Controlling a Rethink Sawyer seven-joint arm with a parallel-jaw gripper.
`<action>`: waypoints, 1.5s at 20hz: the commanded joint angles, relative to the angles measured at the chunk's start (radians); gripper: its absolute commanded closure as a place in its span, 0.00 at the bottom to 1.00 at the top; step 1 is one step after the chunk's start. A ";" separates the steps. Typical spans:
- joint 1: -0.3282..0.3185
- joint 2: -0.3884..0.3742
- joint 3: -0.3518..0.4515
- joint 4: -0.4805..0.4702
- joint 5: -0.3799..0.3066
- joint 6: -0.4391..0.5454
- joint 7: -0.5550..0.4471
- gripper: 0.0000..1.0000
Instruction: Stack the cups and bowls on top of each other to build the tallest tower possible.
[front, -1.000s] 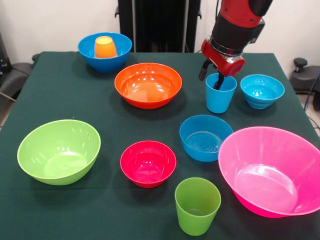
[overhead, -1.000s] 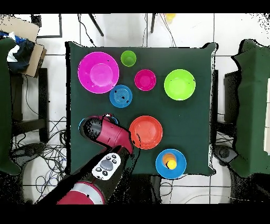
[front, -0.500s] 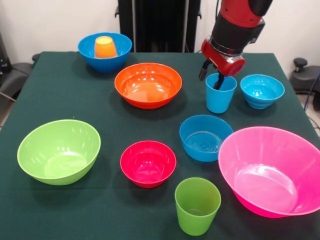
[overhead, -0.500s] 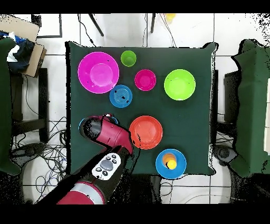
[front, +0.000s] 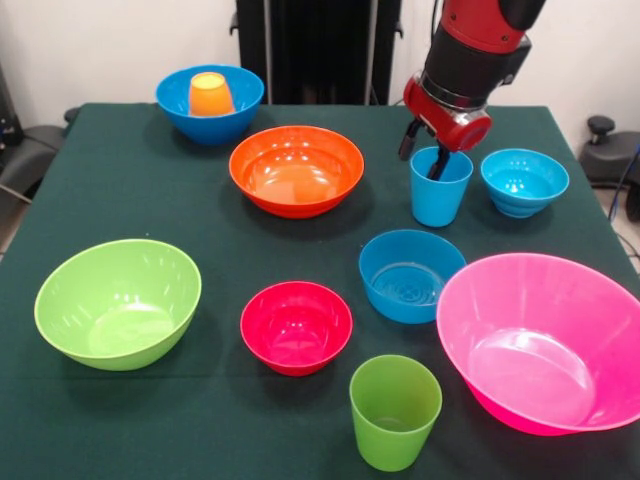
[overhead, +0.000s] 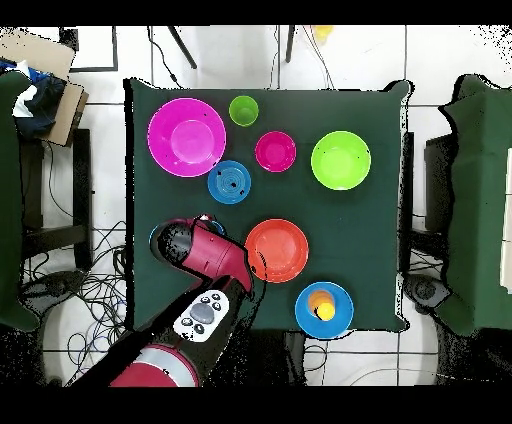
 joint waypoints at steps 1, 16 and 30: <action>-0.017 -0.011 0.086 0.025 -0.009 -0.041 0.149 0.00; -0.031 -0.019 0.093 0.035 -0.020 -0.049 0.134 0.00; -0.033 -0.026 0.094 0.040 -0.023 -0.040 0.130 0.00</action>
